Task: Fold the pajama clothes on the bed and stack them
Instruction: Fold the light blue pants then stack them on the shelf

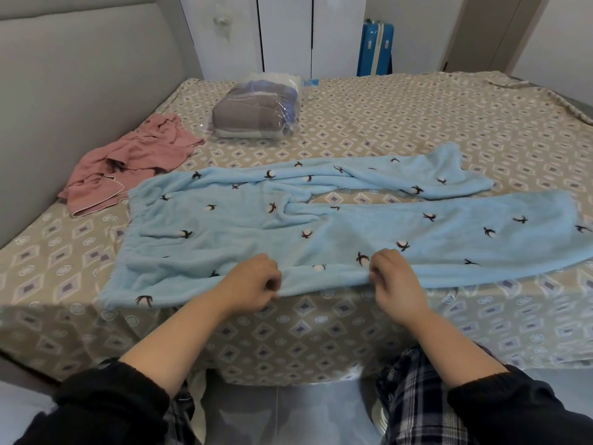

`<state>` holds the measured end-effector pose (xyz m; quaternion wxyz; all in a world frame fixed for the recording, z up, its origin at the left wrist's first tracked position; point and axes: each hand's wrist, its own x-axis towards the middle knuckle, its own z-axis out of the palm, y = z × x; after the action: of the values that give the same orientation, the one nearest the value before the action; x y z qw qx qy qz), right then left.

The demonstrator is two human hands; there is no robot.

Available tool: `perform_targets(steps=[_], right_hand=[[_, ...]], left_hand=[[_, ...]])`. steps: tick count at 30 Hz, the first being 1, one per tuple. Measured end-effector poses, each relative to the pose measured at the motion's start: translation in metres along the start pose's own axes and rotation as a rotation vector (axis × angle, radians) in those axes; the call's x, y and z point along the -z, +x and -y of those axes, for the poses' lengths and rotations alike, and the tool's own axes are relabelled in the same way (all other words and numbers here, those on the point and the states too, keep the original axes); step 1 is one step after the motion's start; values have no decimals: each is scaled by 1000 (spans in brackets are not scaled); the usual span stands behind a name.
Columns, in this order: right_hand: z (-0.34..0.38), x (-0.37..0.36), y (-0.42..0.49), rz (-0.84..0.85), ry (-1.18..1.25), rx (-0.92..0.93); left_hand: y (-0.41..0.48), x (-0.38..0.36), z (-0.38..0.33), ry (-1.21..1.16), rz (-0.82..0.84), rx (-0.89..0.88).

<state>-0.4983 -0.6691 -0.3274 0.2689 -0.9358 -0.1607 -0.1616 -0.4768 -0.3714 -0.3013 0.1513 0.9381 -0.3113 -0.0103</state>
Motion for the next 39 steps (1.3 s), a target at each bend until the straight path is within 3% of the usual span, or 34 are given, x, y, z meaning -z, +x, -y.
perform_targets(steps=[2, 4, 6, 8, 10, 12, 16, 18, 21, 22, 24, 26, 28, 32, 33, 37, 39], right_hand=[[2, 2, -4, 8, 71, -53], [4, -1, -8, 103, 59, -84], [8, 0, -8, 27, -5, -46], [9, -2, -5, -29, -73, 41], [2, -12, -1, 198, -214, 71], [-13, -23, 2, 387, -338, -96], [-34, -19, 32, 317, -430, -505], [-33, -23, 44, 365, -451, -429], [-27, -37, 53, 507, -354, -83], [-30, -42, 57, 539, -354, -50], [-41, -49, 73, 520, -400, -192], [-46, -54, 95, 449, -455, -474], [-38, -66, 113, 408, -459, -567], [-19, -97, 112, 442, -386, -44], [-24, -97, 113, 444, -376, -21], [-51, -85, 136, 358, -456, -394], [-49, -86, 144, 349, -485, -451]], left_hand=[[-1, 11, 2, -111, 251, 65], [-1, 16, 0, -278, 341, 138], [3, 15, -6, -402, 202, 229], [12, 4, -10, -239, 18, 260], [18, -13, -11, -55, 66, 251], [24, -27, -5, 64, 235, 301], [37, -39, 21, 117, 246, 446], [45, -40, 31, 135, 221, 495], [51, -48, 41, 179, 143, 516], [53, -52, 43, 185, 99, 520], [54, -58, 47, 190, 29, 533], [57, -60, 51, 197, -11, 555], [61, -62, 54, 202, -28, 567], [66, -64, 57, 215, -62, 571], [67, -64, 58, 211, -65, 568], [69, -64, 59, 206, -74, 556], [70, -64, 58, 209, -88, 557]])
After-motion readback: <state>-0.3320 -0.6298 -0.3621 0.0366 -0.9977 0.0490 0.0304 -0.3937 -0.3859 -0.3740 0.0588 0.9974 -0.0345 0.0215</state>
